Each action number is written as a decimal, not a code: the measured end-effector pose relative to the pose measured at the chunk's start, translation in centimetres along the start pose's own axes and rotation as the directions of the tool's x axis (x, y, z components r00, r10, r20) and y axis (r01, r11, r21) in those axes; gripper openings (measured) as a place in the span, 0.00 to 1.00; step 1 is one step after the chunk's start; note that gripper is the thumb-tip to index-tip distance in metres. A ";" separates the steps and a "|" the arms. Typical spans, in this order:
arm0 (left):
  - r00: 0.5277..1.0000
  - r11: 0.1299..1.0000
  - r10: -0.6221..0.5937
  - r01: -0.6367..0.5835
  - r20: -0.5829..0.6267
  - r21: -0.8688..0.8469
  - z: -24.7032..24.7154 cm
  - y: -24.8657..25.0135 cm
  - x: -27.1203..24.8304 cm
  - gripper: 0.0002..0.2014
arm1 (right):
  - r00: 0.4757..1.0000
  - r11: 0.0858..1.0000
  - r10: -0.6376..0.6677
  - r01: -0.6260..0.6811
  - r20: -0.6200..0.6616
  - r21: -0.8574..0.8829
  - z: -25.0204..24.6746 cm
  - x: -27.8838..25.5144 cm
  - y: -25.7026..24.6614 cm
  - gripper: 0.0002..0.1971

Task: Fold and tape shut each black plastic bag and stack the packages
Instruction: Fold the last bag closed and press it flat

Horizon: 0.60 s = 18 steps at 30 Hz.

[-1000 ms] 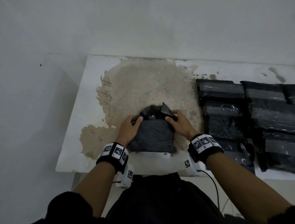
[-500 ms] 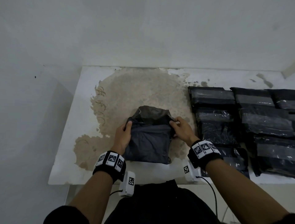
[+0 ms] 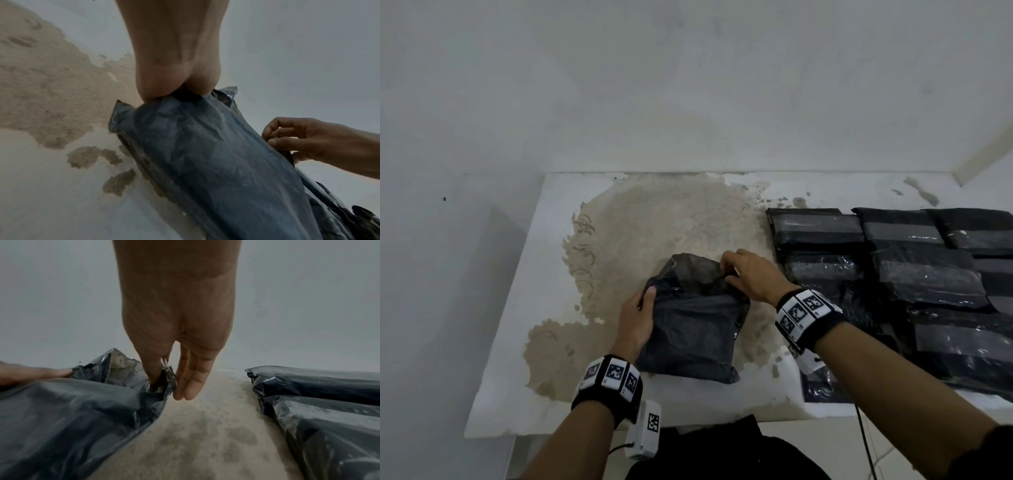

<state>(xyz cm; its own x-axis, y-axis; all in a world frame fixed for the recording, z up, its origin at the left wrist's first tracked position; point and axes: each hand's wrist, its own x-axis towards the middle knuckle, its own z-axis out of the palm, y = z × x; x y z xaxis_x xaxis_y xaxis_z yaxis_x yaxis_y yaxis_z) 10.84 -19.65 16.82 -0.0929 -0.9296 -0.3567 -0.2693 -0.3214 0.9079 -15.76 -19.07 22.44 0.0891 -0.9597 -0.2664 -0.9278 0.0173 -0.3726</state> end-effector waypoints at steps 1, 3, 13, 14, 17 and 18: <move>1.000 1.000 0.015 -0.015 -0.006 0.015 0.0 0.0 0.0 0.16 | 1.000 1.000 0.005 -0.005 0.005 0.005 -0.1 0.1 0.1 0.08; 0.999 0.997 0.044 -0.042 -0.029 0.070 -0.1 -0.2 0.0 0.17 | 0.998 0.996 0.044 -0.040 -0.043 0.076 -0.3 0.1 0.7 0.05; 0.918 0.817 0.395 -0.361 0.018 0.449 -0.1 -0.1 0.9 0.28 | 0.975 0.874 0.125 -0.021 -0.183 0.485 0.1 -0.6 2.3 0.13; 0.861 0.693 0.494 -0.473 0.120 0.544 -0.2 0.1 1.6 0.30 | 0.978 0.876 0.102 -0.002 -0.182 0.482 0.1 -0.7 2.3 0.11; 0.777 0.368 0.463 -0.607 0.427 0.705 -0.7 2.0 3.9 0.26 | 0.984 0.884 0.029 0.057 -0.177 0.464 -0.1 -1.0 2.3 0.07; 0.795 0.315 0.389 -0.590 0.466 0.743 -0.9 2.8 4.5 0.25 | 0.984 0.878 0.025 0.063 -0.177 0.474 -0.2 -1.1 2.3 0.07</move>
<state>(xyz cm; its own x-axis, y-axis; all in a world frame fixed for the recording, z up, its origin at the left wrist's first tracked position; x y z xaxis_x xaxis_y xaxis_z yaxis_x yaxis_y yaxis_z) 10.55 -24.90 17.92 -0.6255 -0.7795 -0.0331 -0.7422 0.5815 0.3331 -18.05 -18.04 22.07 0.0005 -0.9935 -0.1138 -0.6374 0.0874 -0.7656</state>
